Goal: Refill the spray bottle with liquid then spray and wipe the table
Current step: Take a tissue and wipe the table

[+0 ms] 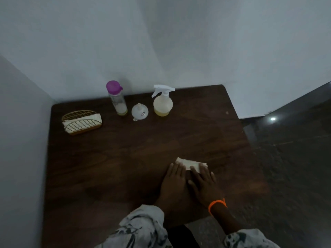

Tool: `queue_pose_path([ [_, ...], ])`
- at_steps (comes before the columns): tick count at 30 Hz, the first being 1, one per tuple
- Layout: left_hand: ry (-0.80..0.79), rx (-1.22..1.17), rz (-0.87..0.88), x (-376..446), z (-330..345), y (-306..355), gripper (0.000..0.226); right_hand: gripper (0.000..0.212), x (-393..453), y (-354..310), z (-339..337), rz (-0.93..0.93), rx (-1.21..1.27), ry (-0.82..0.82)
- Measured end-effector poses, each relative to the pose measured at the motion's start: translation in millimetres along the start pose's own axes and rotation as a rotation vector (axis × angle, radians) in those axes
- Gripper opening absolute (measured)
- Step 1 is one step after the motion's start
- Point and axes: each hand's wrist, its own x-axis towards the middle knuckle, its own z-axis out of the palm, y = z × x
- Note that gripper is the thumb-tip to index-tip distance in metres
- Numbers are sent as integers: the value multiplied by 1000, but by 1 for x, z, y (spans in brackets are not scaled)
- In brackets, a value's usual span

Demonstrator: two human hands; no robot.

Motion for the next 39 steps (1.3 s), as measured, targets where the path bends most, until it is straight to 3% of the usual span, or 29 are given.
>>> queue_pose_path([
  [5,135,-20,-197,-25,10,-64,63,67,30,-66,9,-114,-22,23],
  [11,247,-232,-469,-111,53,-161,62,65,65,-186,26,-492,-75,-68],
  [16,224,-347,-518,-164,81,-192,73,68,70,-243,40,-661,-118,-78],
  [21,298,-221,-406,-118,65,-178,61,63,82,-208,25,-577,-152,-9],
  [26,291,-104,-265,-21,17,-127,59,62,90,-107,-4,-298,-141,38],
  [31,173,91,-51,61,-5,-57,62,62,61,-12,-24,-20,-114,46],
  [35,185,183,-19,84,-16,-52,59,67,63,-11,-38,73,-79,1],
  [39,249,130,-76,80,-19,-106,57,68,100,-60,-46,31,-32,38],
])
